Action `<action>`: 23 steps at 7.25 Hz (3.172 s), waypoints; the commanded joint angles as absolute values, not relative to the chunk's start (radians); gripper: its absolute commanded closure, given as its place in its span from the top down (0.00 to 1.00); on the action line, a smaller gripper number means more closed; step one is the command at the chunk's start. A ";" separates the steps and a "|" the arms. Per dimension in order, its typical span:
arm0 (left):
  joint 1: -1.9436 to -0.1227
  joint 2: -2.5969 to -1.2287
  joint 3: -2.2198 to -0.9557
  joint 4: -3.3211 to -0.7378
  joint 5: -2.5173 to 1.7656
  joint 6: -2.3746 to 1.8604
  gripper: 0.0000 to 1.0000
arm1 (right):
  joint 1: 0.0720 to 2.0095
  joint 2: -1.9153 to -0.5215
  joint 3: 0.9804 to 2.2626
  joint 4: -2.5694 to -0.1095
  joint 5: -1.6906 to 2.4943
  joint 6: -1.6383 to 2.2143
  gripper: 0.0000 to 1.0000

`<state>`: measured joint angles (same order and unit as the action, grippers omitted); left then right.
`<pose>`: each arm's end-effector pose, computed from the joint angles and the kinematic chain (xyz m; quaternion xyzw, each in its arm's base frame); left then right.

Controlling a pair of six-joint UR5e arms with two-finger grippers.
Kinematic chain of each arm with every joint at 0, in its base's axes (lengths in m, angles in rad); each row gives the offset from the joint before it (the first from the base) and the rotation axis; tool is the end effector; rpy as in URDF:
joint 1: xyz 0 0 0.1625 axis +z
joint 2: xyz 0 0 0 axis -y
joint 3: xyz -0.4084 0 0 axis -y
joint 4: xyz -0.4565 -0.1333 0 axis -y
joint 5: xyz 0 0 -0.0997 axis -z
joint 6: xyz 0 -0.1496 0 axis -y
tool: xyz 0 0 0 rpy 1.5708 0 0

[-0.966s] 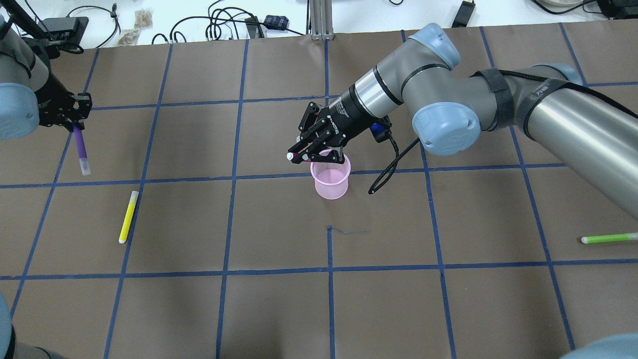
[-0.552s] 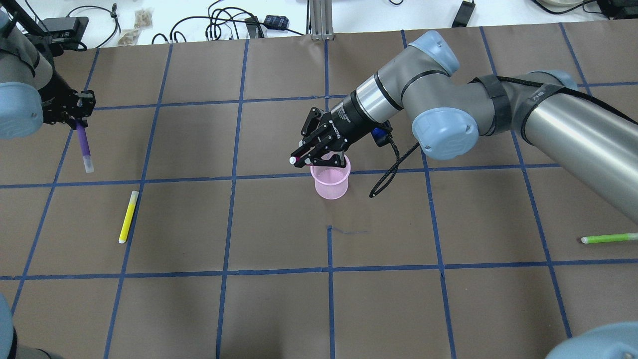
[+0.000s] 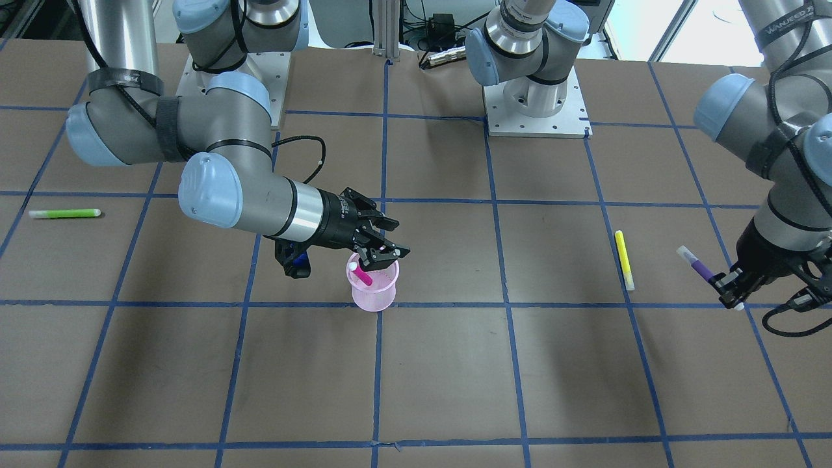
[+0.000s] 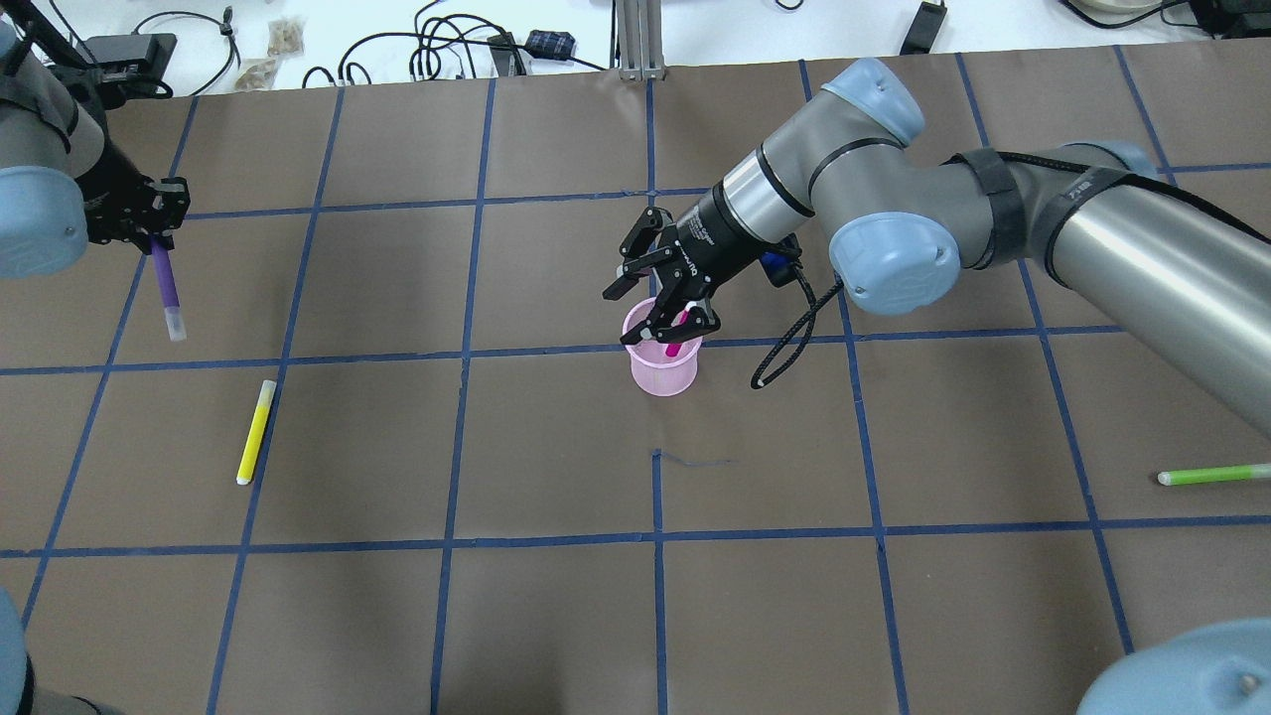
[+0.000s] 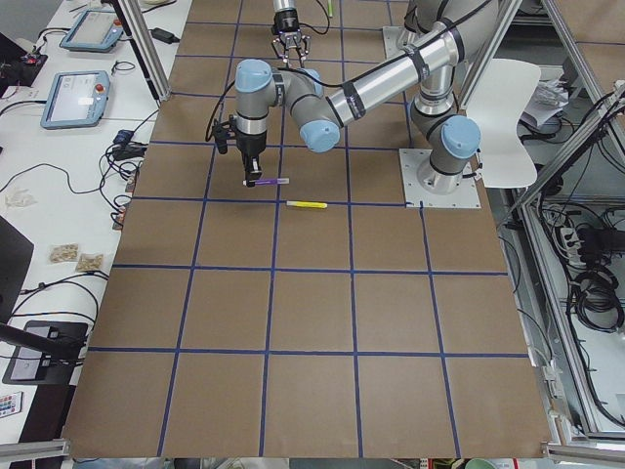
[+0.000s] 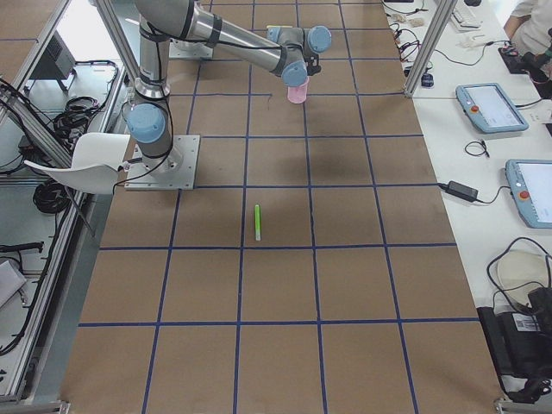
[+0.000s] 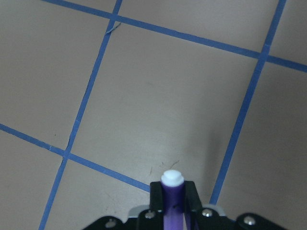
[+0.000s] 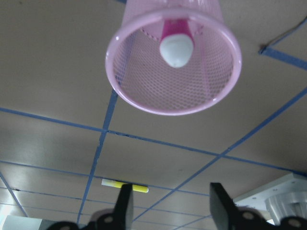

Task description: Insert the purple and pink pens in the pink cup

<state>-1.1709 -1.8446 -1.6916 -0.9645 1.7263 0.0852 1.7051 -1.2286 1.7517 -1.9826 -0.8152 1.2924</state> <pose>0.1557 -0.6511 0.2566 -0.1635 0.9779 -0.0837 0.1003 0.3167 -0.5823 0.1999 0.5250 0.7655 0.2801 0.2447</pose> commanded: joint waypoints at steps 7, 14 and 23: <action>-1.446 -1.835 -1.690 -0.769 1.674 -0.128 0.00 | 1.614 -1.278 1.430 -1.756 -1.592 0.520 0.95; -1.886 -1.868 -1.721 -0.591 1.861 -0.602 0.00 | 1.594 -1.450 1.361 -1.405 -1.637 0.221 1.00; -2.059 -1.960 -1.809 -0.420 1.919 -0.744 0.00 | 1.586 -1.506 1.495 -1.588 -1.625 0.089 1.00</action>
<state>-2.0470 -1.9487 -1.8023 -0.4210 1.9184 -0.7398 1.5863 -1.4913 1.4690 -1.5607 -1.6261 0.0844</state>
